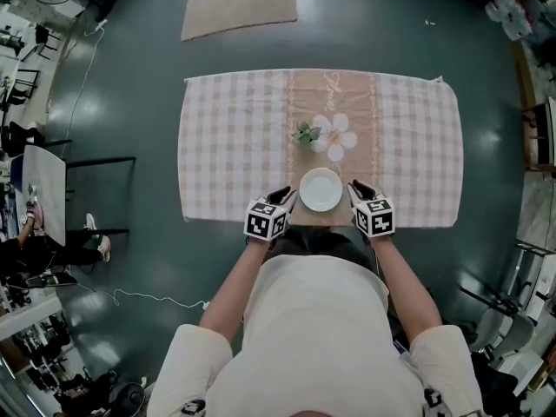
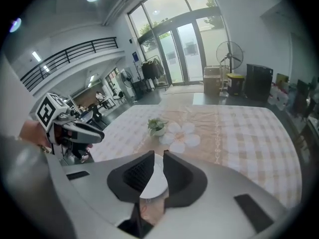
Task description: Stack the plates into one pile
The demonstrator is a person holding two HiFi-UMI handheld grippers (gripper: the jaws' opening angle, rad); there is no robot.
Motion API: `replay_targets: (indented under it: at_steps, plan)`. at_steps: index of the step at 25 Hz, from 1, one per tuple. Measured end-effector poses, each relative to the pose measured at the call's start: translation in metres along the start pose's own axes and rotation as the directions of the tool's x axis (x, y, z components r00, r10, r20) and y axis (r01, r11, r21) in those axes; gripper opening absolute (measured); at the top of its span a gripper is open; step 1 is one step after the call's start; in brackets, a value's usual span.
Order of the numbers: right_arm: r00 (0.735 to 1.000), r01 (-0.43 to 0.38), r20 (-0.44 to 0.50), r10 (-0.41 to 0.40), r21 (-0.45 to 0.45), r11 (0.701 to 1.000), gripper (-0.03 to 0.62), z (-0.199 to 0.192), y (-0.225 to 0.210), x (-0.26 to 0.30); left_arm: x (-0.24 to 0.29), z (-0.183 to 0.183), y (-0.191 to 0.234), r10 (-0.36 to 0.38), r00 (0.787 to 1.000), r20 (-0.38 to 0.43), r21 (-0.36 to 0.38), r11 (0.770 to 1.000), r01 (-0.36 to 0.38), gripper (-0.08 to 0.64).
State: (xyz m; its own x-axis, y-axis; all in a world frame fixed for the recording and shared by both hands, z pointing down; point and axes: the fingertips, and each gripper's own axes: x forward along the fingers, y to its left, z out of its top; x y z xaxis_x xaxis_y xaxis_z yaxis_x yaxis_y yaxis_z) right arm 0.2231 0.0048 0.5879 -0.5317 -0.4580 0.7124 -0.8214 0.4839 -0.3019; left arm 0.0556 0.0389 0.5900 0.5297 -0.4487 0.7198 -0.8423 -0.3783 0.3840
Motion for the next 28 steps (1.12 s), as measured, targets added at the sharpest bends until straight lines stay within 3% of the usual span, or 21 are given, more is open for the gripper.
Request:
replay_targets:
  at_steps: [4,9,18,23,28]
  plan:
    - [0.998,0.026,0.055,-0.025,-0.021,0.999,0.066,0.023,0.0,-0.017,-0.02,0.026,-0.001,-0.018,0.999,0.043,0.03,0.999,0.017,0.072]
    - [0.986,0.059,0.158,-0.051,-0.043,0.997,0.06,0.063,0.008,-0.049,-0.048,0.063,-0.012,-0.074,0.992,0.099,0.132,0.989,0.061,0.063]
    - [0.956,0.104,0.286,-0.066,-0.121,0.987,0.043,0.101,0.035,-0.102,-0.108,0.124,-0.025,-0.153,0.961,0.229,0.231,0.968,0.099,0.023]
    - [0.924,0.13,0.374,-0.074,-0.127,0.983,0.04,0.128,0.046,-0.134,-0.13,0.143,-0.034,-0.199,0.946,0.256,0.31,0.944,0.115,0.015]
    - [0.894,0.183,0.434,-0.108,-0.134,0.974,0.04,0.144,0.042,-0.158,-0.141,0.16,-0.034,-0.218,0.937,0.275,0.34,0.933,0.117,0.014]
